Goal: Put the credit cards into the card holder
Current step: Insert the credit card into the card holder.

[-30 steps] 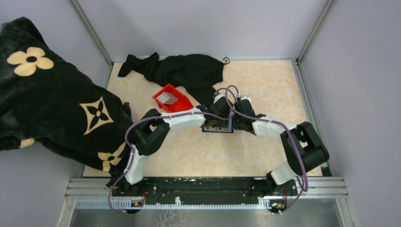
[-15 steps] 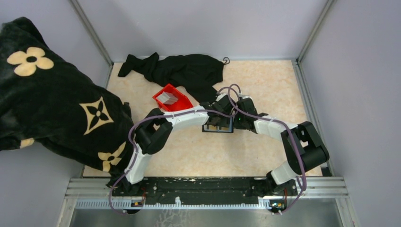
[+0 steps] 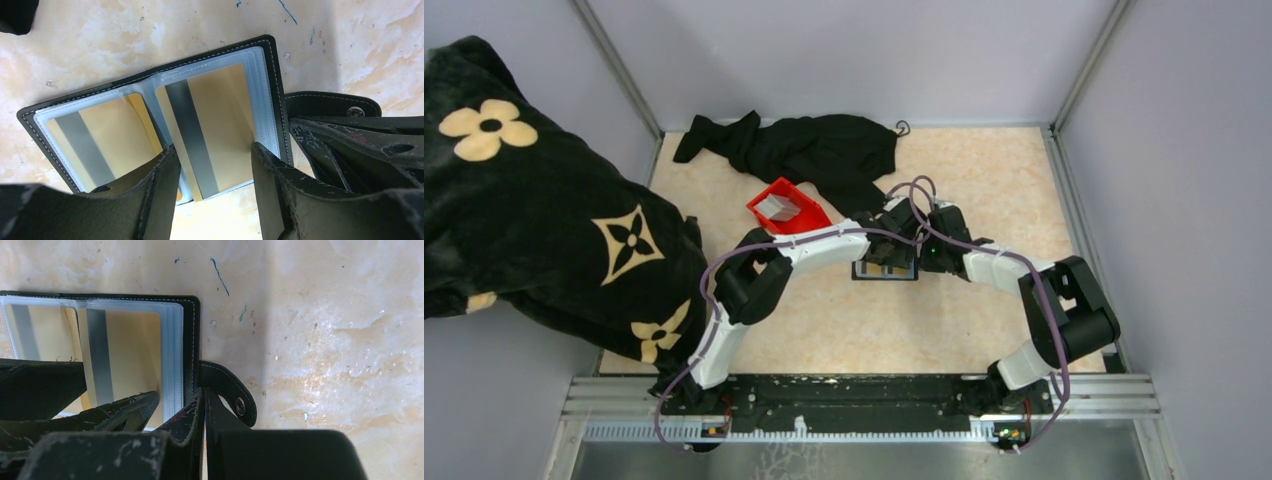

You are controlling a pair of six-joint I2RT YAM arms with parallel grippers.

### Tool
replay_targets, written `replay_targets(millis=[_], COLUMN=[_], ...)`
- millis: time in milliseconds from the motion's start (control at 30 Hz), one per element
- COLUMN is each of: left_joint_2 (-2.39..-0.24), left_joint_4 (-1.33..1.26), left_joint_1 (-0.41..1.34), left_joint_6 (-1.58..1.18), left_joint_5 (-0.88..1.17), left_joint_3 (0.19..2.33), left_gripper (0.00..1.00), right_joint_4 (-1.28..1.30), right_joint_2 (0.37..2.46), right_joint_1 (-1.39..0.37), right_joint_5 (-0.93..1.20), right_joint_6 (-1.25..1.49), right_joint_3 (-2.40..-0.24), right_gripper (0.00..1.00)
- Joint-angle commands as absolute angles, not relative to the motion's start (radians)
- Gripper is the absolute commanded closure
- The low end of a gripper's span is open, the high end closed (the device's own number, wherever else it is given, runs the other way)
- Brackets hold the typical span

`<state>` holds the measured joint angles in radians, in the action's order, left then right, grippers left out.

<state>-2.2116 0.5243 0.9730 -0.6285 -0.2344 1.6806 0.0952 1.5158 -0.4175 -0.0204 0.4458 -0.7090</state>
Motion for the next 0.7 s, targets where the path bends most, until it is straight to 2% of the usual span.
replay_targets(millis=[0,167,667], left_joint_2=[-2.405,-2.376,-2.139], left_joint_4=[0.563,0.54,0.415], left_joint_1=[1.071,1.07,1.043], left_joint_6=[-0.629,-0.638,-0.667], left_joint_5=[-0.077,-0.09,-0.248], left_joint_3=[1.657,1.613,1.418], left_gripper=[0.38,0.32,0.31], right_joint_4=[0.029,0.036,0.031], right_joint_2=[1.535,1.537,1.557], right_joint_1=[-0.522,-0.523,-0.522], right_joint_5=[0.011,0.001,-0.012], right_joint_6=[0.452,0.449,0.457], right_joint_3=[-0.758,-0.759,-0.742], right_gripper=[1.0,1.0,1.0])
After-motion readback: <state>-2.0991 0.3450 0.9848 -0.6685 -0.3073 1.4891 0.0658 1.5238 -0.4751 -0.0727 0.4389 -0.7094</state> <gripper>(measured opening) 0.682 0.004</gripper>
